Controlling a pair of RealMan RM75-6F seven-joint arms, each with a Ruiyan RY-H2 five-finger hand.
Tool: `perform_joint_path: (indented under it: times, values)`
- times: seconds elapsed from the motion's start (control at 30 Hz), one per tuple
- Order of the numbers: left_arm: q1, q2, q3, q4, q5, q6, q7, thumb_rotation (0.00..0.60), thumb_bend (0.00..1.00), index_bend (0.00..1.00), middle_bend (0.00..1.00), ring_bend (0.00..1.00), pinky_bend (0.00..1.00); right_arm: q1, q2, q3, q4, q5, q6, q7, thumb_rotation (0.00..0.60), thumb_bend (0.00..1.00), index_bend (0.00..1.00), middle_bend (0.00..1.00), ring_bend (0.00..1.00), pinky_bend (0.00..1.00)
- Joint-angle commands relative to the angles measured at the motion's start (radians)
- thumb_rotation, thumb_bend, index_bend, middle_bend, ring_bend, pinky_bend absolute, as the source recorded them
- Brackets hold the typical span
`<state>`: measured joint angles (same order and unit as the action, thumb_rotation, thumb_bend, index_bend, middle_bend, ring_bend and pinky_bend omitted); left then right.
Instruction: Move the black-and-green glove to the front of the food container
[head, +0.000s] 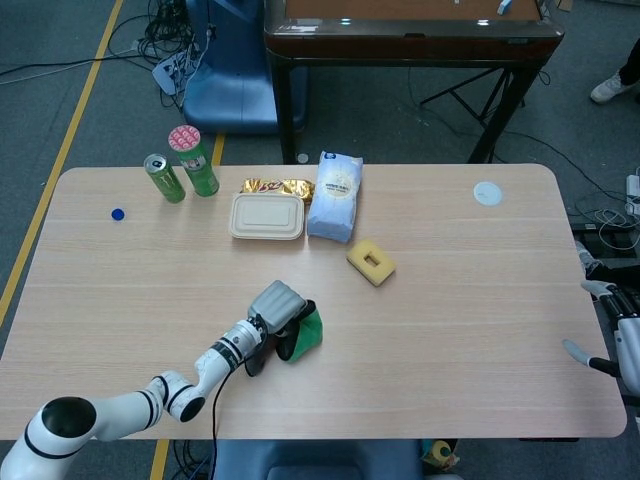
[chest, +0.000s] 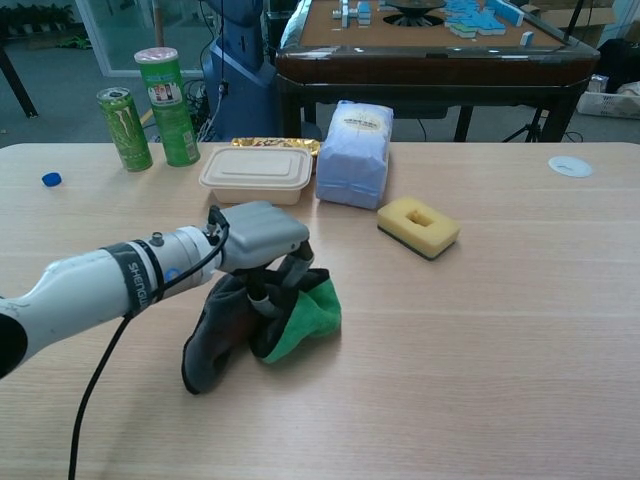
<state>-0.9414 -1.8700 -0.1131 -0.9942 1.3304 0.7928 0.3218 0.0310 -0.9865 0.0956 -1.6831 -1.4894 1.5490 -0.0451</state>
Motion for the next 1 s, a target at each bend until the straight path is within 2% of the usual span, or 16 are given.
perform_joint_path:
  times: [0.03,0.27,0.53,0.73,0.87,1.0]
  values:
    - [0.008,0.023,-0.005,0.002,-0.016,-0.004,0.015,0.6,0.14,0.61,0.62,0.63,0.93,0.001,-0.001,0.0,-0.002,-0.002,0.0,-0.001,0.6,0.1,0.24,0.28,0.23,0.29]
    - [0.011,0.046,-0.016,-0.077,-0.038,-0.032,-0.031,0.6,0.14,0.61,0.62,0.63,0.93,-0.001,-0.003,-0.001,-0.004,-0.005,0.005,-0.002,0.6,0.1,0.24,0.28,0.23,0.29]
    - [-0.017,0.048,0.004,-0.195,0.037,-0.054,-0.135,0.6,0.14,0.61,0.62,0.63,0.93,-0.012,0.006,-0.003,-0.011,-0.005,0.02,-0.003,0.6,0.1,0.24,0.28,0.23,0.29]
    - [-0.032,0.037,0.013,-0.254,0.072,-0.049,-0.152,0.6,0.14,0.61,0.62,0.63,0.93,-0.018,0.005,-0.006,-0.008,-0.008,0.028,0.004,0.6,0.1,0.24,0.28,0.23,0.29]
    - [-0.042,0.003,0.015,-0.234,0.077,-0.047,-0.128,0.6,0.14,0.61,0.62,0.63,0.93,-0.02,0.003,-0.006,-0.003,-0.006,0.028,0.01,0.6,0.1,0.24,0.28,0.23,0.29]
    - [-0.052,-0.041,0.011,-0.156,0.061,-0.059,-0.096,0.6,0.14,0.61,0.62,0.63,0.93,-0.018,0.001,-0.005,-0.001,-0.008,0.026,0.013,0.6,0.1,0.24,0.28,0.23,0.29]
